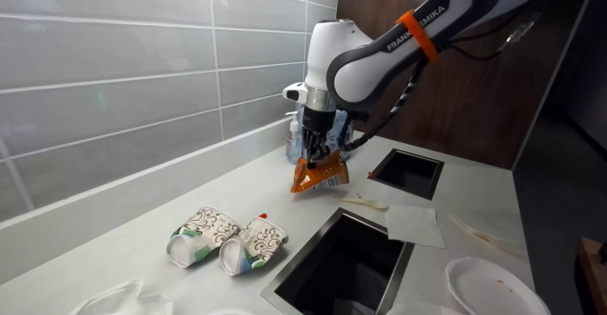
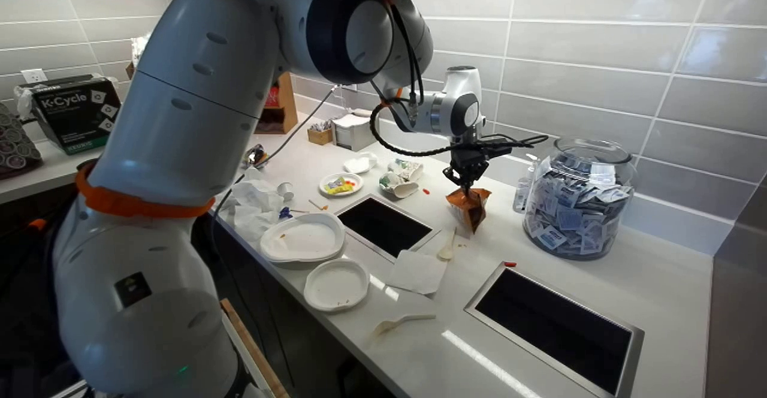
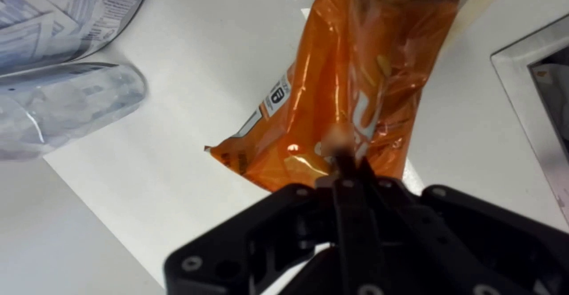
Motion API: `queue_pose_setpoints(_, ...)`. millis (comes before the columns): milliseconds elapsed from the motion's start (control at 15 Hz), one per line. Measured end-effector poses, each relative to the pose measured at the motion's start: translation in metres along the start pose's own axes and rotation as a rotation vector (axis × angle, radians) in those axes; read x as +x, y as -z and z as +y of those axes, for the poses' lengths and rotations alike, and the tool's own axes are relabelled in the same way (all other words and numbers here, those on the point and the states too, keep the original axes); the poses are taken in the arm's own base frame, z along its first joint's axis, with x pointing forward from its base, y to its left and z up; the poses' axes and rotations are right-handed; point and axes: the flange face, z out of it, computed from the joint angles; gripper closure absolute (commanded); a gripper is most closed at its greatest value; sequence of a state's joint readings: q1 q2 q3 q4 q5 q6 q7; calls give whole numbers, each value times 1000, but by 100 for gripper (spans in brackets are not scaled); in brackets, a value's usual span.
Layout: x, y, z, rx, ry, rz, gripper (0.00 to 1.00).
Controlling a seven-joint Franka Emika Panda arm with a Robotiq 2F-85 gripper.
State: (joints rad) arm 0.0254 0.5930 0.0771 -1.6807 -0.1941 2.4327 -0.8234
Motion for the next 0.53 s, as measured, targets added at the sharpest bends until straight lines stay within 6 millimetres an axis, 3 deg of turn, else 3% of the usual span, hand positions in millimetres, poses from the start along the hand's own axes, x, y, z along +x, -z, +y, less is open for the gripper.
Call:
queue_pose_setpoints(267,11,32,-5,95,-91,106,100)
queue_pose_setpoints(533,28,83,-16,218,-130,304,100)
